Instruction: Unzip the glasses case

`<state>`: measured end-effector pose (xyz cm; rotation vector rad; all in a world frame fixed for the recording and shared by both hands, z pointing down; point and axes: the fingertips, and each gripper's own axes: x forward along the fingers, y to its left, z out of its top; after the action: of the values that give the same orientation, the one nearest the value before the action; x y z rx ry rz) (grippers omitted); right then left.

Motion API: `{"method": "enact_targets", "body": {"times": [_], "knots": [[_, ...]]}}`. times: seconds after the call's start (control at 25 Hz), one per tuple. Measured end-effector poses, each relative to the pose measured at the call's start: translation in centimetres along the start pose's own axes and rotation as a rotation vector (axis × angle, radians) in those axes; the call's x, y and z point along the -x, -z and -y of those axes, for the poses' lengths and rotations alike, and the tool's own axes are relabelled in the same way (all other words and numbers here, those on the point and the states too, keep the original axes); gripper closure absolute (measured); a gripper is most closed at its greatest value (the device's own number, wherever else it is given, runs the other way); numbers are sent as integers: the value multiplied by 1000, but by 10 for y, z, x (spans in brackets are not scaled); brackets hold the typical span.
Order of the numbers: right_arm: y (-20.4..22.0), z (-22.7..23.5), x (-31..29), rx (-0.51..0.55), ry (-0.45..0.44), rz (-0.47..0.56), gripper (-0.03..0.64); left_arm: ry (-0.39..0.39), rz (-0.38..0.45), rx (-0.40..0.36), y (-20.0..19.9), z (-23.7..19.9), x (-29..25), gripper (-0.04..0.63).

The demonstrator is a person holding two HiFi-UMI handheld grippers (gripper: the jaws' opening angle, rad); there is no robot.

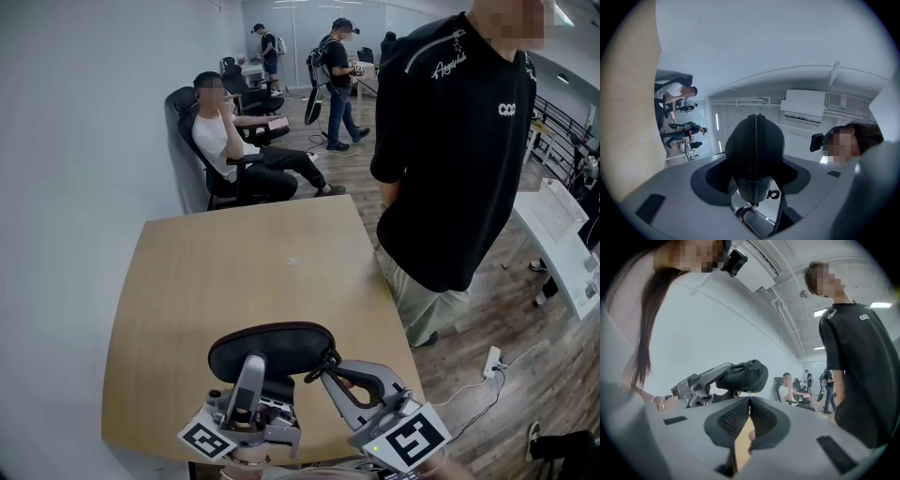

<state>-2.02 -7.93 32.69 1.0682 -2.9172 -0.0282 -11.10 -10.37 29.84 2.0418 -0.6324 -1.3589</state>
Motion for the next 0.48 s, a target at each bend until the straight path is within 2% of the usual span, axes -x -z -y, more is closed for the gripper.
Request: {"method": "enact_targets", "body": {"times": [0.48], "knots": [[2,2,0,30,15,-8,600,-27,-64,-88,-1,-1,1,353]]}}
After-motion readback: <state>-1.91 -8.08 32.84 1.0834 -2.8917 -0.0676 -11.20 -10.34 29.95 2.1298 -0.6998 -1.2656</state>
